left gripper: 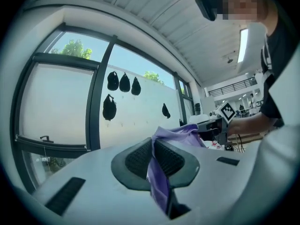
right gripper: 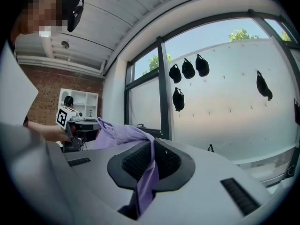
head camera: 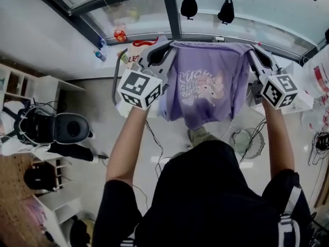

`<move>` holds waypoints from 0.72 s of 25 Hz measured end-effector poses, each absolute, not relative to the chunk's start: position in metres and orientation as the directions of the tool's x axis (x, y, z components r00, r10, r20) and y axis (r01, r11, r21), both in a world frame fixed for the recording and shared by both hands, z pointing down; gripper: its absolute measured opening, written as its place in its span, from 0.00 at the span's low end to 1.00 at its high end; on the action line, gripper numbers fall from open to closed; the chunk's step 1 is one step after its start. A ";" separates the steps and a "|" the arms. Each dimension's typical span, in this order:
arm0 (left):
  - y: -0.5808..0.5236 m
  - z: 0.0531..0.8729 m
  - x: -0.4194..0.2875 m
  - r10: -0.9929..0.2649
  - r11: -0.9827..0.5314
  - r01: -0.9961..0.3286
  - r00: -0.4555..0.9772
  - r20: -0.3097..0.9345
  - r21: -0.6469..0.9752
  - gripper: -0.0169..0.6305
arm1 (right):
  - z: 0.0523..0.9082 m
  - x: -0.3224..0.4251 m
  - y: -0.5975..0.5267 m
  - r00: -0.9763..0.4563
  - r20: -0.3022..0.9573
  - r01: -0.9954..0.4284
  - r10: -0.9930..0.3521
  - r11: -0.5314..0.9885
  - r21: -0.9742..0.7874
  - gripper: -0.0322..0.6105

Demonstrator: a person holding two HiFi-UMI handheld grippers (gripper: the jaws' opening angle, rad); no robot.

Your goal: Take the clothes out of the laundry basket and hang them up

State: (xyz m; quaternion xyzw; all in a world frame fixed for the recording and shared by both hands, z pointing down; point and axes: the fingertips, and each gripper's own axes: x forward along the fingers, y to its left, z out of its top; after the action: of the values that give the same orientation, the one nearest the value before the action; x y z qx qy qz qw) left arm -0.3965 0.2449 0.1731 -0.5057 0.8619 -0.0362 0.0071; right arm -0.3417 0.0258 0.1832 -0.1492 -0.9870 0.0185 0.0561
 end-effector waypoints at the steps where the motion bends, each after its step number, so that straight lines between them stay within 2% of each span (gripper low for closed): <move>1: 0.241 0.182 -0.412 -0.866 0.497 -0.866 -0.499 0.043 -0.052 0.06 | 0.194 -0.355 0.022 -0.944 0.124 0.300 0.306 0.952 -0.065 0.07; 10: 0.196 0.284 -0.547 -0.720 0.665 -0.746 -0.651 0.240 -0.030 0.06 | 0.290 -0.473 -0.015 -0.867 0.277 0.390 0.415 0.910 -0.143 0.07; 15: 0.180 0.352 -0.587 -0.656 0.642 -0.746 -0.654 0.376 -0.178 0.06 | 0.359 -0.516 -0.026 -0.816 0.379 0.398 0.437 0.900 -0.179 0.07; 18: 0.182 0.391 -0.611 -0.637 0.652 -0.746 -0.634 0.439 -0.133 0.06 | 0.395 -0.540 -0.026 -0.789 0.439 0.400 0.430 0.901 -0.164 0.07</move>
State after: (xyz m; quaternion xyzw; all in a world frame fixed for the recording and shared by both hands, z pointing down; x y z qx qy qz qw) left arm -0.6107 0.1816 0.3914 -0.3881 0.8909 -0.1527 -0.1798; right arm -0.5398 -0.0264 0.3953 -0.2198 -0.9452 0.0313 0.2394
